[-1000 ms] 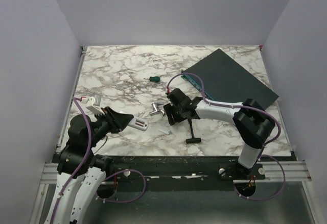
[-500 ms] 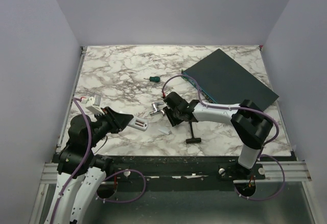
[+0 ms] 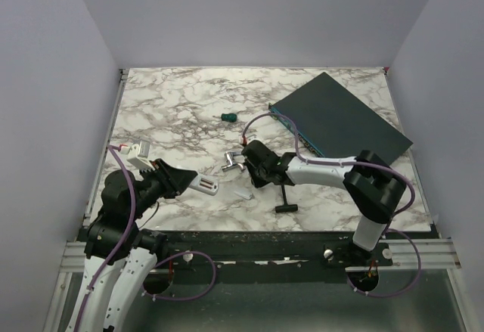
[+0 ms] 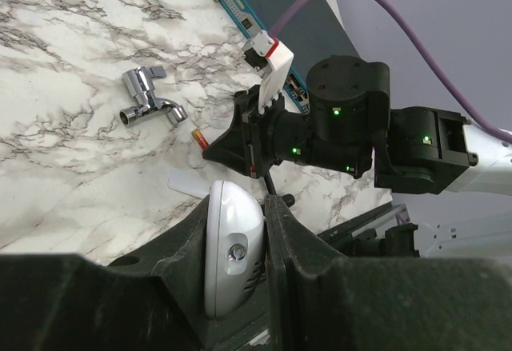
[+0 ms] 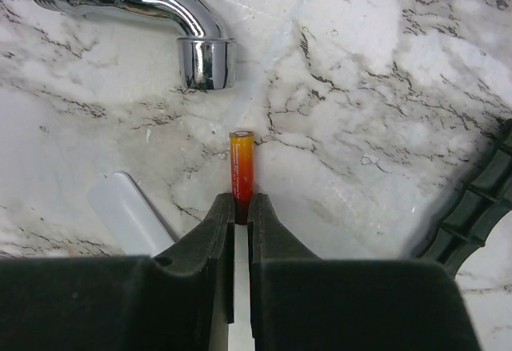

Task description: Load the batteries into the remote control

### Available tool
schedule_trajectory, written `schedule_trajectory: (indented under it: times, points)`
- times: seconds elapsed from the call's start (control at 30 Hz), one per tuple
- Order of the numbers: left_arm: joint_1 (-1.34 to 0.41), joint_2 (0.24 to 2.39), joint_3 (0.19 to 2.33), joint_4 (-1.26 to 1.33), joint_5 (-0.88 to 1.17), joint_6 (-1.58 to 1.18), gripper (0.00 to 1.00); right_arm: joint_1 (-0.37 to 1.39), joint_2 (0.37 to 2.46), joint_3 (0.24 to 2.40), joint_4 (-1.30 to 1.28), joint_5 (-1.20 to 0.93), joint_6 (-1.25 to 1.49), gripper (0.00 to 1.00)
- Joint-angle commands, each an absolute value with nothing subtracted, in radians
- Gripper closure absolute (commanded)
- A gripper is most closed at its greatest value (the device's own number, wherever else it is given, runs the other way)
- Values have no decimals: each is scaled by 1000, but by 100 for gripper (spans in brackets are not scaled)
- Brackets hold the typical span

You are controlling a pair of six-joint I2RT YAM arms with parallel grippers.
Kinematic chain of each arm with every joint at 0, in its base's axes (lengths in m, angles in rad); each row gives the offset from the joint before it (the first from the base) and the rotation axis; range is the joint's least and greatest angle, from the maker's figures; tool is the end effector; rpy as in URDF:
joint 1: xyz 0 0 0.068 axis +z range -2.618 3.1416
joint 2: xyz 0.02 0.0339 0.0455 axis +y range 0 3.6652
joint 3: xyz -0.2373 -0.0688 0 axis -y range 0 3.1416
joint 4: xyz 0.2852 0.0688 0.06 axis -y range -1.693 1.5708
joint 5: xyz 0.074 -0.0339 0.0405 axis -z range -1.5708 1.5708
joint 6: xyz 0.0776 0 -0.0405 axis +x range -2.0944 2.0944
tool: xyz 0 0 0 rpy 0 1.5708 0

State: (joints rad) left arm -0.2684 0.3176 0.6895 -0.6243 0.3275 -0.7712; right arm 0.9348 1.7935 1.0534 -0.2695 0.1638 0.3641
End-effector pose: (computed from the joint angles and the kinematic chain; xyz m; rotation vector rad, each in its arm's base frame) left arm 0.1682 -0.0721 0.3103 -0.2395 1.9201 -1.0139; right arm 0.2499 0.3172 0.0694 -0.6688 2.4970 0.2815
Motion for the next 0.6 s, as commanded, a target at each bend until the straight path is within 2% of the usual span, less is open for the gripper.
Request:
schedule_trajectory:
  times: [0.0,0.27,0.43,0.57]
  points:
    - [-262,316,721,-610,307,-768,100,953,1747,946,-261,98,490,99]
    - [-262,341,736,-591,287,-772,100,953,1319,802,-167,101,755,99]
    - [-262,355,712,-541,317,-808,100,953,1089,748,-178,33,1119,99]
    - [-262,352,696,-494,334,-821,100,955,896,600,-18,11,1395,99]
